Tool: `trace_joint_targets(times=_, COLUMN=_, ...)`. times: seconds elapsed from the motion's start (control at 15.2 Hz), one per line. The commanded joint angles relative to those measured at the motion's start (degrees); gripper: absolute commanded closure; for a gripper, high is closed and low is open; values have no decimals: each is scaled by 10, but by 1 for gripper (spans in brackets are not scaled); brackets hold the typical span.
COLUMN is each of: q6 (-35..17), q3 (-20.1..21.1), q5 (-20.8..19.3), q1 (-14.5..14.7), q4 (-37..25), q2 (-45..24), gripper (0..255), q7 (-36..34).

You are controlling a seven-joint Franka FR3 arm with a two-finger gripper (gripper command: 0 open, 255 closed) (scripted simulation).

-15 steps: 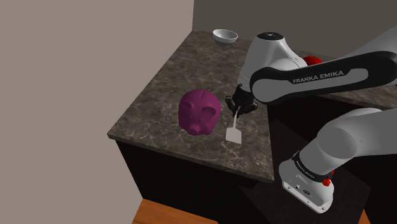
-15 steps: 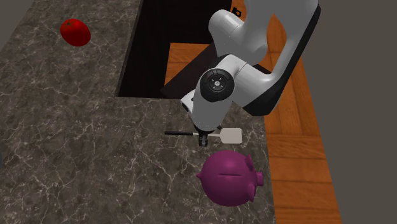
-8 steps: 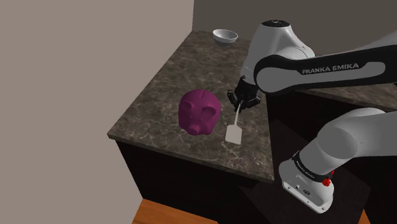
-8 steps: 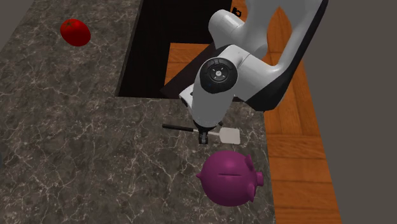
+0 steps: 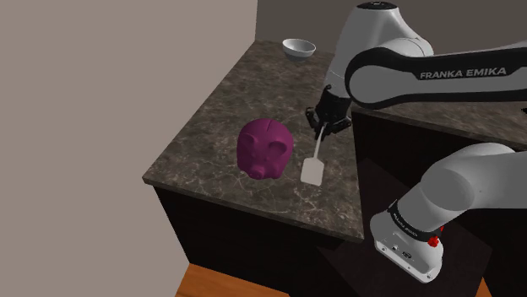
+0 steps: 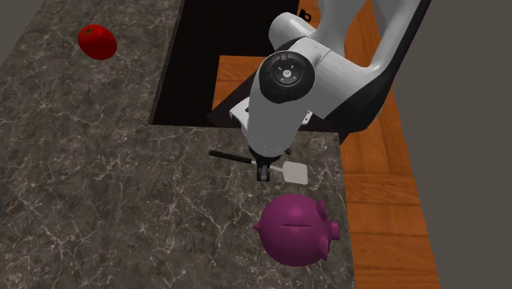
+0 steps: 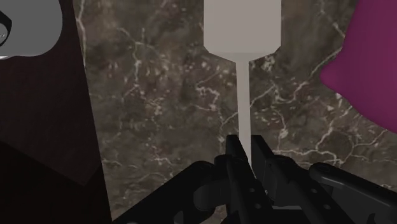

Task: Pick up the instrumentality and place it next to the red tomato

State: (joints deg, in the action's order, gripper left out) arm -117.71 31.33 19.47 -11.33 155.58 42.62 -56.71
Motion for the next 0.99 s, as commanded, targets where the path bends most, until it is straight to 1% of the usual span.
trace_joint_targets(times=0.0, q6=17, q3=-6, q5=-5, q1=-2, q4=-11, q2=5, gripper=255, q7=1)
trace_joint_targets(times=0.92, q6=132, q3=-42, q5=-33, q1=-10, q4=-103, q2=29, gripper=255, q7=2)
